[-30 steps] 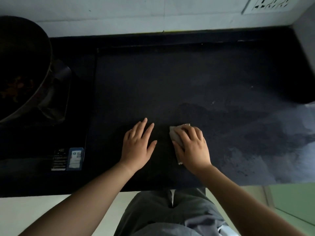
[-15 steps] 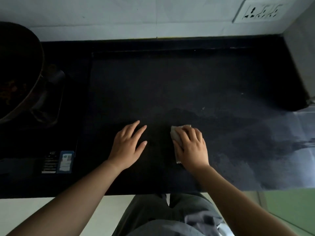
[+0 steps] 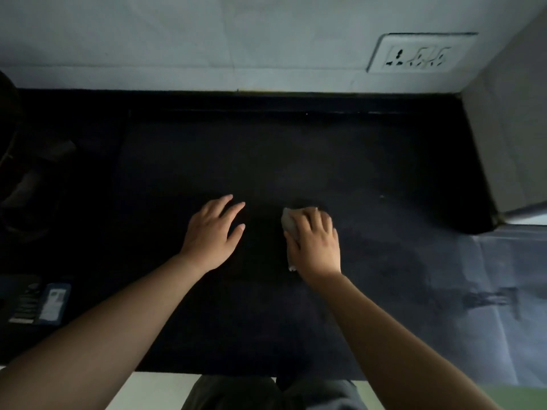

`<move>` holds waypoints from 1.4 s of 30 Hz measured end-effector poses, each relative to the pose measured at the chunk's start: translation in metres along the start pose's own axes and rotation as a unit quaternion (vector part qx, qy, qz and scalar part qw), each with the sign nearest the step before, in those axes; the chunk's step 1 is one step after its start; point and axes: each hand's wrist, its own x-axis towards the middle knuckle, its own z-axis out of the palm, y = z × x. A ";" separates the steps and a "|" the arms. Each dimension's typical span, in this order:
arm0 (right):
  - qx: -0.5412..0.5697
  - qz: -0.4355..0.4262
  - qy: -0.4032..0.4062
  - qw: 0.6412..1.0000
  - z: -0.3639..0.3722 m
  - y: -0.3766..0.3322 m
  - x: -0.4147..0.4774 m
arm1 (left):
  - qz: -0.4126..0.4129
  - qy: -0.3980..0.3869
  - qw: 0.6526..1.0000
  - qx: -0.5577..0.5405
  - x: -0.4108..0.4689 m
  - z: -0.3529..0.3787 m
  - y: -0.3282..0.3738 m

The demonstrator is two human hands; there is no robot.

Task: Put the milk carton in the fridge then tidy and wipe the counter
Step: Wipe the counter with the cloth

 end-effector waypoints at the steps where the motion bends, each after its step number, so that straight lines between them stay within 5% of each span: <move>1: 0.002 -0.023 -0.001 1.000 -0.003 0.008 -0.014 | 0.010 -0.003 1.000 0.004 0.006 0.001 0.009; 6: 0.018 0.041 0.076 0.996 -0.024 0.075 -0.049 | 0.055 -0.004 0.998 0.012 0.040 0.014 0.064; 15: 0.012 0.156 0.103 0.982 -0.041 0.124 0.047 | 0.013 0.014 1.000 0.013 0.073 0.030 0.114; 23: 0.038 -0.083 0.021 0.996 -0.044 0.125 -0.003 | 0.010 0.005 0.999 0.030 0.070 0.029 0.114; 31: 0.031 0.163 0.077 0.983 -0.037 0.107 0.054 | -0.002 -0.013 1.000 0.012 0.067 0.018 0.114; 38: -0.004 -0.034 -0.007 0.999 -0.025 0.061 -0.014 | -0.015 -0.010 1.000 0.002 0.029 0.011 0.065; 42: -0.008 -0.035 0.012 0.999 -0.025 0.069 -0.043 | -0.004 -0.016 1.000 0.027 -0.001 0.002 0.013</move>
